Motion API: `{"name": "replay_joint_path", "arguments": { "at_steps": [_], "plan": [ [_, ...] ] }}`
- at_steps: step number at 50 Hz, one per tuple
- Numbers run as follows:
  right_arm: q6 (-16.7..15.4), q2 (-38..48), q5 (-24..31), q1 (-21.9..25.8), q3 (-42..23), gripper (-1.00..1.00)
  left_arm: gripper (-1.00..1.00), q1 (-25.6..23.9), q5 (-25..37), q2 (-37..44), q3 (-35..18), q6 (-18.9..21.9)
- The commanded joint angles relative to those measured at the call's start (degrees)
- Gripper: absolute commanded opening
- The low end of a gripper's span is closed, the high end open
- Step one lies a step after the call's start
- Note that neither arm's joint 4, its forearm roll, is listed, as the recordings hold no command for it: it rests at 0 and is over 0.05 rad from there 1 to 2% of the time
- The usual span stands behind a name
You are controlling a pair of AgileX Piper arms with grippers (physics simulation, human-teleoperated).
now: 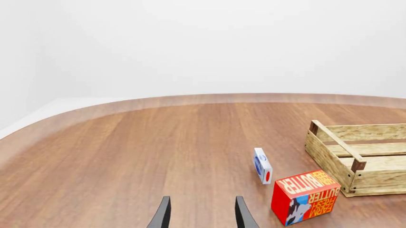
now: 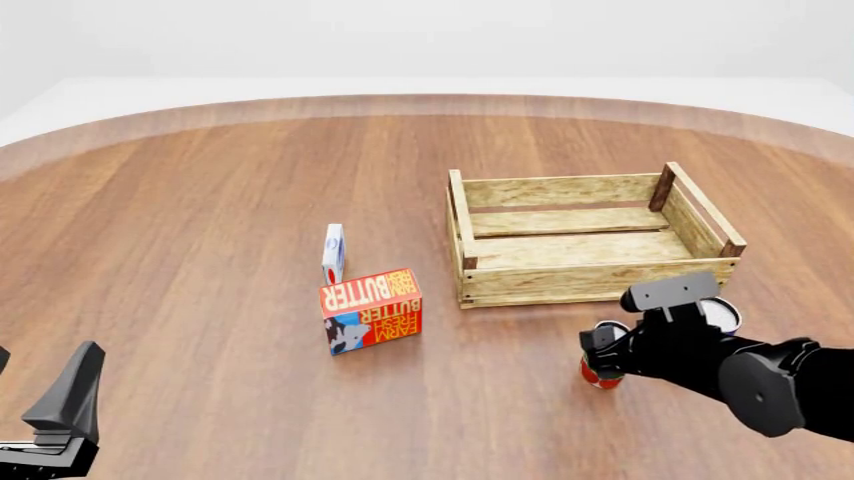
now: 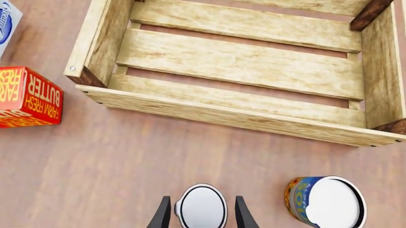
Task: Pick up the tomato sauce, and put it in the wooden tray.
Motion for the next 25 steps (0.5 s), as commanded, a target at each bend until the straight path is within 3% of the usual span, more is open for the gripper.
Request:
{"name": "replay_joint_path", "arguments": {
  "at_steps": [1,25],
  "plan": [
    [-0.51,1.77,-1.76,-0.09,0.64,1.00,1.00,0.00,0.00,0.00,0.00,0.00],
    [-0.34,5.81,-4.39,0.57,0.87,1.00,1.00,0.00,0.00,0.00,0.00,0.00]
  ]
}}
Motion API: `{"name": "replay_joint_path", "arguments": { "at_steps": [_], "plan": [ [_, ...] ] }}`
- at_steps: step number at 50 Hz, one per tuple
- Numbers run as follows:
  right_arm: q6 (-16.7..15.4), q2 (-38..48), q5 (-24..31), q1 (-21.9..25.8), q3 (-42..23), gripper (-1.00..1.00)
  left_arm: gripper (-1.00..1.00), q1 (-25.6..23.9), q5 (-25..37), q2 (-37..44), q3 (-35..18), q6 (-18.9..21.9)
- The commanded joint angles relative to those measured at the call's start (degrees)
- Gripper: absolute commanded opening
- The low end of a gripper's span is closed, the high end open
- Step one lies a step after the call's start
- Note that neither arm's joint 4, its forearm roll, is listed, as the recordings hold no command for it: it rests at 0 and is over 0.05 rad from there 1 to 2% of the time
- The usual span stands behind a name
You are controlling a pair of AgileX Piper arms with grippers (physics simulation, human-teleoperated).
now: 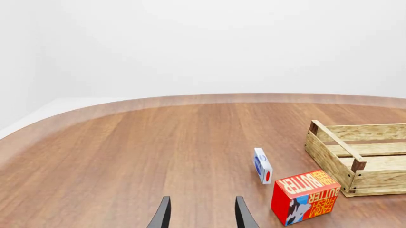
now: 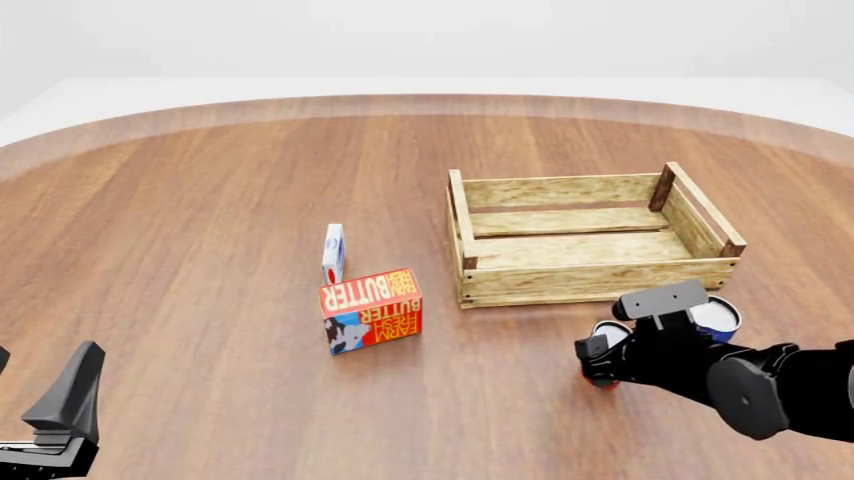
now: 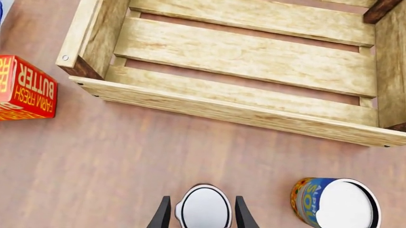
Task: Pick up the tomato sauce, and put it in the wooden tray.
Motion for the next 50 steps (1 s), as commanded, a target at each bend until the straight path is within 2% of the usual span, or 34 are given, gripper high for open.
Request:
{"name": "replay_joint_path", "arguments": {
  "at_steps": [1,12,13,30,31,34,35,36,39,47,48,50],
  "plan": [
    [0.15,2.36,-1.64,0.15,0.22,1.00,1.00,0.00,0.00,0.00,0.00,0.00],
    [-0.09,3.00,-2.34,-0.19,0.61,1.00,1.00,0.00,0.00,0.00,0.00,0.00],
    [-0.98,1.65,-2.31,-0.74,1.12,-1.00,1.00,0.00,0.00,0.00,0.00,0.00],
    [-1.93,-1.48,-0.11,-0.95,1.09,-1.00,1.00,0.00,0.00,0.00,0.00,0.00],
    [-2.05,-4.92,3.36,-1.00,0.12,-1.00,1.00,0.00,0.00,0.00,0.00,0.00],
    [-2.24,-10.28,8.34,-0.85,-1.44,-1.00,1.00,0.00,0.00,0.00,0.00,0.00],
    [-3.34,-12.19,9.52,-1.73,-1.56,-1.00,1.00,0.00,0.00,0.00,0.00,0.00],
    [-3.34,-12.23,9.56,-1.73,-1.56,-1.00,1.00,0.00,0.00,0.00,0.00,0.00],
    [-3.54,-16.24,14.48,-1.27,-3.84,-1.00,1.00,0.00,0.00,0.00,0.00,0.00],
    [-4.40,-18.30,18.36,-1.49,-6.93,-1.00,1.00,0.00,0.00,0.00,0.00,0.00],
    [-3.49,-18.18,20.59,-0.23,-9.46,-1.00,1.00,0.00,0.00,0.00,0.00,0.00],
    [-3.45,-18.35,21.36,-0.33,-10.26,-1.00,1.00,0.00,0.00,0.00,0.00,0.00]
  ]
}}
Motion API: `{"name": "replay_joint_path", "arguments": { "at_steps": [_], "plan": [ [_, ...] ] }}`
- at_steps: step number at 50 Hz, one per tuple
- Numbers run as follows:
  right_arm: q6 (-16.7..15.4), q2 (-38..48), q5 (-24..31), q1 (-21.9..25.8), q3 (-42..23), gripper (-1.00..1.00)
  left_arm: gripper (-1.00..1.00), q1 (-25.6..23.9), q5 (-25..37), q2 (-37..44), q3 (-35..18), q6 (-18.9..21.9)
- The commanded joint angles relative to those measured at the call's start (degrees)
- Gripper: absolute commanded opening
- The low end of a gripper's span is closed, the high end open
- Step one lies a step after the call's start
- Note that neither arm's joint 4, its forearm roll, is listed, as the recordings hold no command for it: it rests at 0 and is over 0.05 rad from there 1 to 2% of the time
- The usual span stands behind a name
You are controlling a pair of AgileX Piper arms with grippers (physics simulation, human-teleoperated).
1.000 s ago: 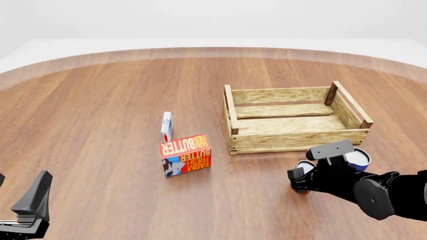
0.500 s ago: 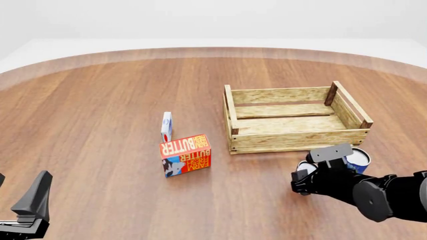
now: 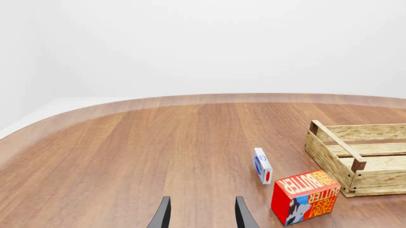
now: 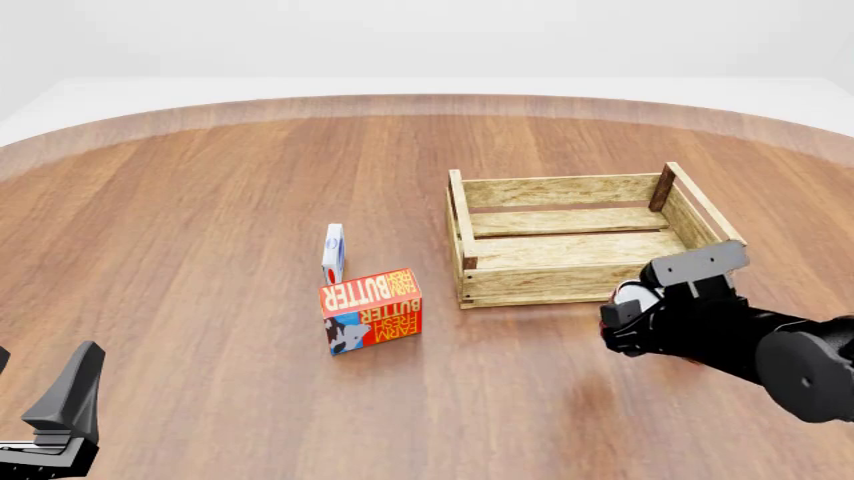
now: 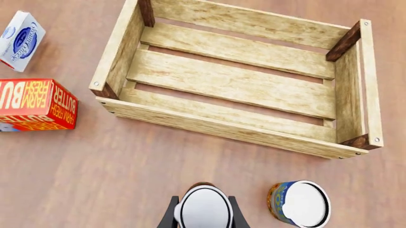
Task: Pick up the tomato sauce, and put it in the wooden tray.
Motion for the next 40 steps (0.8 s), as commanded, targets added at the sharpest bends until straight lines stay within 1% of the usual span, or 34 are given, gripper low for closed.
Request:
{"name": "replay_joint_path", "arguments": {
  "at_steps": [1,2,4,5,7,8,10,11,12,14,15,16,18,19,20,21,22,23,25,27,28,29,30,31,32,33,35,37,38,40],
  "plan": [
    [0.07,-5.00,9.13,0.30,-7.17,-1.00,1.00,0.00,0.00,0.00,0.00,0.00],
    [-0.76,-5.25,9.96,-0.11,-8.17,-1.00,1.00,0.00,0.00,0.00,0.00,0.00],
    [-0.89,-4.76,11.68,-0.08,-10.73,-1.00,1.00,0.00,0.00,0.00,0.00,0.00],
    [-2.34,-5.91,12.43,-1.19,-11.71,-1.00,1.00,0.00,0.00,0.00,0.00,0.00],
    [-1.72,-5.19,14.93,-0.52,-14.89,-1.00,1.00,0.00,0.00,0.00,0.00,0.00],
    [-1.72,-5.18,14.96,-0.52,-14.93,-1.00,1.00,0.00,0.00,0.00,0.00,0.00],
    [-2.70,-5.47,16.10,-1.38,-16.98,-1.00,1.00,0.00,0.00,0.00,0.00,0.00],
    [-2.57,-4.58,16.81,-1.22,-18.42,-1.00,1.00,0.00,0.00,0.00,0.00,0.00],
    [-3.33,-4.28,17.54,-1.58,-20.09,-1.00,1.00,0.00,0.00,0.00,0.00,0.00],
    [-3.47,-2.69,18.77,-1.35,-23.15,-1.00,1.00,0.00,0.00,0.00,0.00,0.00],
    [-3.47,-2.67,18.79,-1.34,-23.18,-1.00,1.00,0.00,0.00,0.00,0.00,0.00],
    [-3.80,-0.01,18.86,-1.60,-25.69,-1.00,1.00,0.00,0.00,0.00,0.00,0.00],
    [-3.76,0.83,18.96,-1.52,-26.63,-1.00,1.00,0.00,0.00,0.00,0.00,0.00],
    [-3.73,3.52,19.34,-1.87,-29.34,-1.00,1.00,0.00,0.00,0.00,0.00,0.00],
    [-3.72,3.55,19.35,-1.87,-29.38,-1.00,1.00,0.00,0.00,0.00,0.00,0.00],
    [-3.38,6.45,20.02,-1.91,-32.31,-1.00,1.00,0.00,0.00,0.00,0.00,0.00],
    [-3.38,6.48,20.05,-1.91,-32.37,-1.00,1.00,0.00,0.00,0.00,0.00,0.00],
    [-4.66,7.41,19.98,-2.90,-33.50,-1.00,1.00,0.00,0.00,0.00,0.00,0.00],
    [-3.50,9.88,20.94,-1.88,-36.22,-1.00,1.00,0.00,0.00,0.00,0.00,0.00],
    [-3.75,10.81,21.12,-2.06,-37.43,-1.00,1.00,0.00,0.00,0.00,0.00,0.00],
    [-3.68,13.09,21.72,-1.86,-39.77,-1.00,1.00,0.00,0.00,0.00,0.00,0.00],
    [-3.68,13.12,21.74,-1.85,-39.82,-1.00,1.00,0.00,0.00,0.00,0.00,0.00],
    [-4.21,15.59,21.66,-2.09,-41.63,-1.00,1.00,0.00,0.00,0.00,0.00,0.00],
    [-4.21,15.61,21.68,-2.09,-41.66,-1.00,1.00,0.00,0.00,0.00,0.00,0.00],
    [-4.92,18.53,20.99,-2.79,-43.09,-1.00,1.00,0.00,0.00,0.00,0.00,0.00],
    [-4.92,18.56,21.00,-2.79,-43.13,-1.00,1.00,0.00,0.00,0.00,0.00,0.00],
    [-3.64,22.40,21.38,-2.02,-45.42,-1.00,1.00,0.00,0.00,0.00,0.00,0.00],
    [-4.32,24.86,20.77,-2.91,-47.12,-1.00,1.00,0.00,0.00,0.00,0.00,0.00],
    [-3.75,25.95,21.21,-2.53,-48.22,-1.00,1.00,0.00,0.00,0.00,0.00,0.00],
    [-4.62,28.74,21.43,-3.62,-50.61,-1.00,1.00,0.00,0.00,0.00,0.00,0.00]
  ]
}}
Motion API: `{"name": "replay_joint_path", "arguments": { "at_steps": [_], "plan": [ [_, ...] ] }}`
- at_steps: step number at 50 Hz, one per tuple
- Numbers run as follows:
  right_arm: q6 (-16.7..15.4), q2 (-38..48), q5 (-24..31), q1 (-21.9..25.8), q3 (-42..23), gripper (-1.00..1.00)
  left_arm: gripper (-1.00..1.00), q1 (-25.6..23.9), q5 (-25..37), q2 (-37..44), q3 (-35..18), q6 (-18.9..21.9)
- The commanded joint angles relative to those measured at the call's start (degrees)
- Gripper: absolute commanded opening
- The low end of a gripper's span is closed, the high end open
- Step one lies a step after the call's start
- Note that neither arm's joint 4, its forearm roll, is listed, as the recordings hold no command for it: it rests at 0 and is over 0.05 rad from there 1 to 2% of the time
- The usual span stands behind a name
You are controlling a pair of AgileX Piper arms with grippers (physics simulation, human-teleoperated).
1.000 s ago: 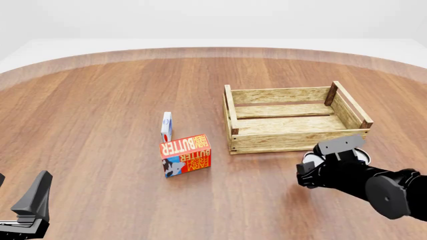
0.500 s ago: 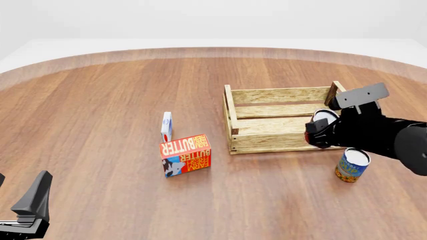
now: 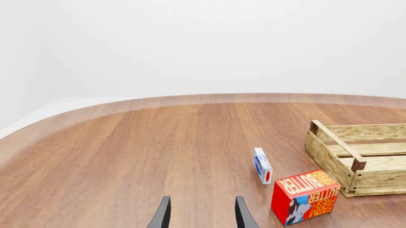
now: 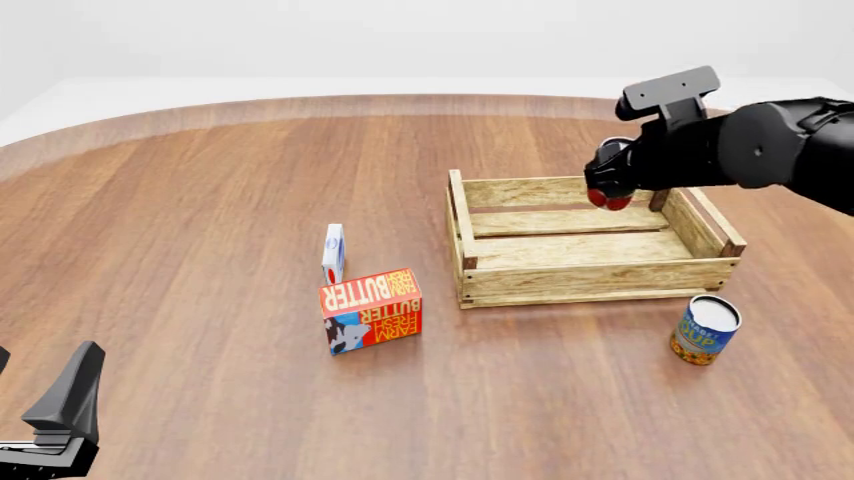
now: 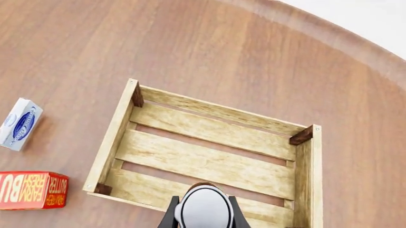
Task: Pick up the tomato sauce, and put it in the wooden tray.
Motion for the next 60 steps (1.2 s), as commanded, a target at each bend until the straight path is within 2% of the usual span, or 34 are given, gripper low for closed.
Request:
{"name": "replay_joint_path", "arguments": {
  "at_steps": [1,3,4,10,12,15,16,19,22,27,36,60],
  "plan": [
    [0.49,13.98,1.62,-1.37,-12.29,-1.00,1.00,0.00,0.00,0.00,0.00,0.00],
    [-0.22,14.50,1.48,-1.94,-12.46,-1.00,1.00,0.00,0.00,0.00,0.00,0.00],
    [-3.24,14.75,-0.17,-3.71,-11.54,-1.00,1.00,0.00,0.00,0.00,0.00,0.00],
    [-1.33,21.68,-1.11,-3.43,-14.85,-1.00,1.00,0.00,0.00,0.00,0.00,0.00],
    [0.55,24.71,0.03,-2.19,-17.19,-1.00,1.00,0.00,0.00,0.00,0.00,0.00],
    [0.19,26.32,-0.67,-2.65,-17.70,-1.00,1.00,0.00,0.00,0.00,0.00,0.00],
    [1.39,27.43,-0.23,-1.89,-18.52,-1.00,1.00,0.00,0.00,0.00,0.00,0.00],
    [1.71,28.27,-1.57,-2.11,-17.83,-1.00,1.00,0.00,0.00,0.00,0.00,0.00],
    [3.53,30.21,-2.33,-1.34,-17.92,-1.00,1.00,0.00,0.00,0.00,0.00,0.00],
    [3.11,30.80,-3.62,-1.52,-16.95,-1.00,1.00,0.00,0.00,0.00,0.00,0.00],
    [4.96,31.70,-3.51,-0.70,-17.06,-1.00,1.00,0.00,0.00,0.00,0.00,0.00],
    [4.63,34.38,-6.63,-0.38,-14.14,-1.00,1.00,0.00,0.00,0.00,0.00,0.00]
  ]
}}
